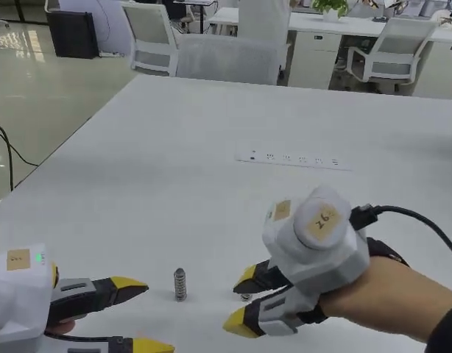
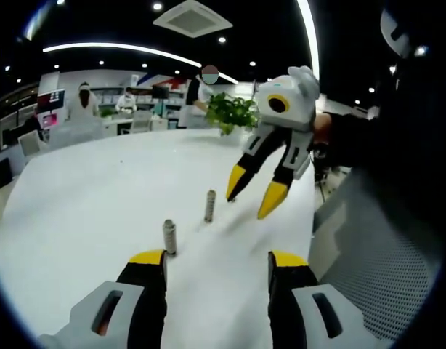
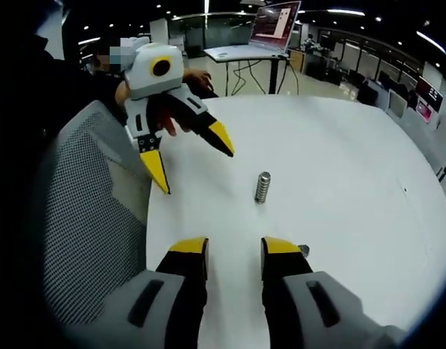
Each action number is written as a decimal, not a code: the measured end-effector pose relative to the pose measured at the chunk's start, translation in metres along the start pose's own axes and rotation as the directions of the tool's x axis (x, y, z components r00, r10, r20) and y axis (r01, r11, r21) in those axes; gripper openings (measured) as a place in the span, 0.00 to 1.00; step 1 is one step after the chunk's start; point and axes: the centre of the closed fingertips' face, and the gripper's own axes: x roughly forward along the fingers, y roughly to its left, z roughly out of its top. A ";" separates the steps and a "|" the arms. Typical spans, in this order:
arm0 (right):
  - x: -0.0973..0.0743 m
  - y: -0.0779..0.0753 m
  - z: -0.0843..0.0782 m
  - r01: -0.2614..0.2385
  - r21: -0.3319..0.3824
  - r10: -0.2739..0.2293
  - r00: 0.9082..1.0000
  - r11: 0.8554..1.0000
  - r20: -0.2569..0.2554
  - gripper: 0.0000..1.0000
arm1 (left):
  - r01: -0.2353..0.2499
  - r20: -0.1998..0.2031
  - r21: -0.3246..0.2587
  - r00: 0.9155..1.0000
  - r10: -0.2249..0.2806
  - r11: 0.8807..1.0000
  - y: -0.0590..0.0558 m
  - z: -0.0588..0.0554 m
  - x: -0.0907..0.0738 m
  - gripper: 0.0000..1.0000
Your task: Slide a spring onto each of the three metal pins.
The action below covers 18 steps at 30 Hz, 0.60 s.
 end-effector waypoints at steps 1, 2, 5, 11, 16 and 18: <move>-0.002 0.001 -0.002 -0.002 0.006 0.002 1.000 1.000 0.003 0.28 | 0.001 0.001 0.000 1.000 -0.001 1.000 0.000 0.000 0.000 0.51; -0.003 0.002 -0.004 -0.002 0.012 0.002 1.000 1.000 0.006 0.28 | 0.000 0.001 0.000 1.000 0.000 1.000 0.000 0.000 0.000 0.51; -0.008 0.004 -0.011 0.005 0.023 -0.005 1.000 1.000 0.013 0.29 | 0.001 0.002 -0.003 1.000 -0.001 1.000 0.000 0.000 0.001 0.51; -0.017 0.008 -0.022 0.010 0.057 -0.012 0.999 0.998 0.035 0.30 | 0.007 -0.001 -0.006 1.000 -0.007 1.000 -0.002 -0.001 0.002 0.52; -0.023 0.010 -0.031 0.016 0.091 -0.021 0.998 0.996 0.056 0.31 | 0.006 0.002 -0.008 1.000 -0.006 1.000 -0.001 -0.001 0.002 0.52; -0.027 0.009 -0.037 0.024 0.111 -0.030 0.998 0.994 0.059 0.32 | 0.004 0.002 -0.009 1.000 -0.004 1.000 -0.001 -0.001 0.002 0.52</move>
